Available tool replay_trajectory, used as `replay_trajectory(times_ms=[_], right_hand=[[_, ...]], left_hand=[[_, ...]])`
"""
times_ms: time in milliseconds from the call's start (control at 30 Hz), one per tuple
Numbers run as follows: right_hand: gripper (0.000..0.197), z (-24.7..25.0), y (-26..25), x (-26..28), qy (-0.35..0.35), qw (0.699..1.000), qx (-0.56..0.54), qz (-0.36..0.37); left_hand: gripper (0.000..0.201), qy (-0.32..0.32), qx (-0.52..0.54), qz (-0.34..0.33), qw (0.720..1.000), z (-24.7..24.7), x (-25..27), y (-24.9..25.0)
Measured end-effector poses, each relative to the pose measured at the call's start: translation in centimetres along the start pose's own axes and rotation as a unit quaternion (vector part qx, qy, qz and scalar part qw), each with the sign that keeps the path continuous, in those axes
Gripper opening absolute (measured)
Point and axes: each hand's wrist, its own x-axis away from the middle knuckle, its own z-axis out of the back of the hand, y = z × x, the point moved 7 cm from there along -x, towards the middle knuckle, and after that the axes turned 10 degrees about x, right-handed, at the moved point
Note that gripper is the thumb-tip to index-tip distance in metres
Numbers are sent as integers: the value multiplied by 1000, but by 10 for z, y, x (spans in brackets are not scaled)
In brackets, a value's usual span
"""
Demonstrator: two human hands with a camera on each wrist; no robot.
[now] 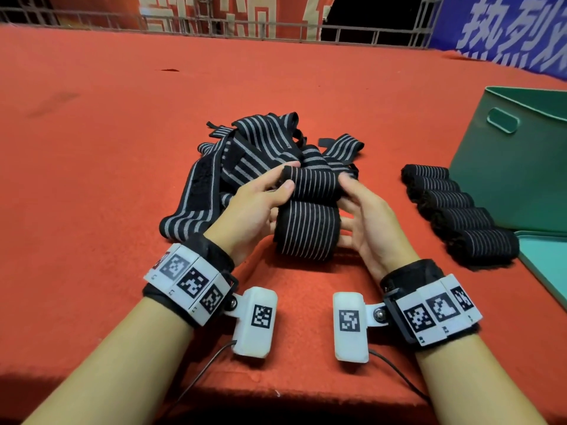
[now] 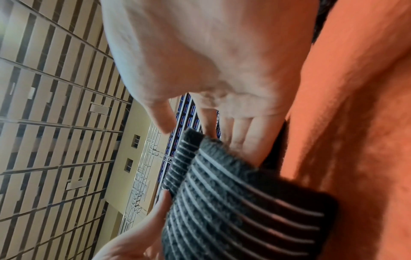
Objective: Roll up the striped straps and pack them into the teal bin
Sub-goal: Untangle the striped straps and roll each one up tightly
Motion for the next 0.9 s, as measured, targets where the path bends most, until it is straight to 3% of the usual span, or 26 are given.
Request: replay_trajectory(times_ms=[100,200,267,433,567,700,800,900], right_hand=[[38,1,0,0,29,999,18,-7],[24,4,-3,-3,62,998,-7,30],[23,3,-5,-5,60,997,-25,41],[28,-3,-7,-4,36,997,-40,64],[38,-1,-5,-3,33,997,-40,57],[36,-3,-4,1,23,998,-44,27],[26,-5,-6,2,23,999,-26,35],[29,-5,-6,-1,22,998,-41,53]], left_hand=[[39,-7,0,8,1000,-1,1,-3],[36,-9,18,25,999,-3,3,-2],[29,-6,21,40,999,-3,5,-2],[40,35,-37,61,997,4,8,-4],[27,39,-11,13,999,8,5,1],[32,34,10,-38,999,9,4,8],[41,40,20,-54,998,9,6,9],[41,55,37,-49,997,12,5,8]])
